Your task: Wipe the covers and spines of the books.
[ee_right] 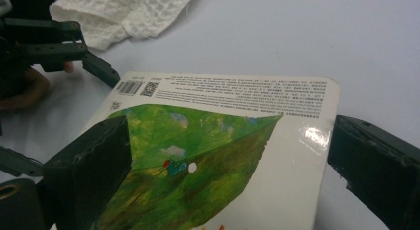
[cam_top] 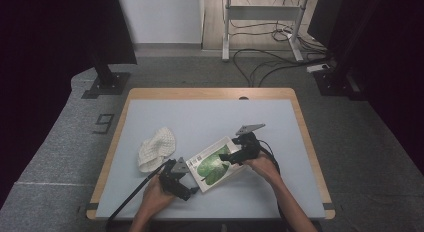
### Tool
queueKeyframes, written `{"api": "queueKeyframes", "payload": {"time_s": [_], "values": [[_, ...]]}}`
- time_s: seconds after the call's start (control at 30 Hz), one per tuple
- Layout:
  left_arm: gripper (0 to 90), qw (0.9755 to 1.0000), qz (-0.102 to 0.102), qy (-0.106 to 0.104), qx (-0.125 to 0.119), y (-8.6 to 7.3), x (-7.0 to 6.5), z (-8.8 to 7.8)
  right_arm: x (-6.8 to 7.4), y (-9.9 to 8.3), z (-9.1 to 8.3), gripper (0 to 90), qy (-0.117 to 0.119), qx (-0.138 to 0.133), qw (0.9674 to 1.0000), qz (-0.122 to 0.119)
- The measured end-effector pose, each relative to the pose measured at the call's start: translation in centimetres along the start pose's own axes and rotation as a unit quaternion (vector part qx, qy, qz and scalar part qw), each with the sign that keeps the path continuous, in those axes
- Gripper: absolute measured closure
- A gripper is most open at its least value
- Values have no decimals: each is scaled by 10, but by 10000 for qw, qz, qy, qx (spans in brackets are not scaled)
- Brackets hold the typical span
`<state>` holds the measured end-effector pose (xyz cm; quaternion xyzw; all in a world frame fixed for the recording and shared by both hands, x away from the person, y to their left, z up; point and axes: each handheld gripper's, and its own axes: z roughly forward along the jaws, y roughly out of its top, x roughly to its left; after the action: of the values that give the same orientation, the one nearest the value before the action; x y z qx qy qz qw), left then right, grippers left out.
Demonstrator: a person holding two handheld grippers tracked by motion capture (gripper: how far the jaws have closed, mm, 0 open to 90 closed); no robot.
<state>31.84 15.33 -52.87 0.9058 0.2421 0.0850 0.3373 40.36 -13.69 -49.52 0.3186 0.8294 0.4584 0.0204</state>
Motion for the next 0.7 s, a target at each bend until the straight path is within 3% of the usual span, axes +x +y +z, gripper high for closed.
{"api": "queueKeyframes", "payload": {"time_s": [0.2, 0.3, 0.47, 0.6, 0.7], "values": [[0, 10000, -6, -2, -6, 0, 0, 0, 4, -3, -6, 36, 40, -114, 9999, 94], [0, 10000, -8, -1, -8, 0, 0, 0, 8, -4, -7, 81, 285, -69, 9995, 81], [0, 10000, -8, 3, -7, 0, 0, 0, 13, 0, -10, 103, 206, 21, 9997, -141], [0, 10000, -7, 2, -5, 0, 0, 0, 6, 3, -10, 138, 146, 278, 9989, -361], [0, 10000, -12, 0, -6, 0, 0, 0, 1, 4, -11, 162, 248, 416, 9977, -474]]}}
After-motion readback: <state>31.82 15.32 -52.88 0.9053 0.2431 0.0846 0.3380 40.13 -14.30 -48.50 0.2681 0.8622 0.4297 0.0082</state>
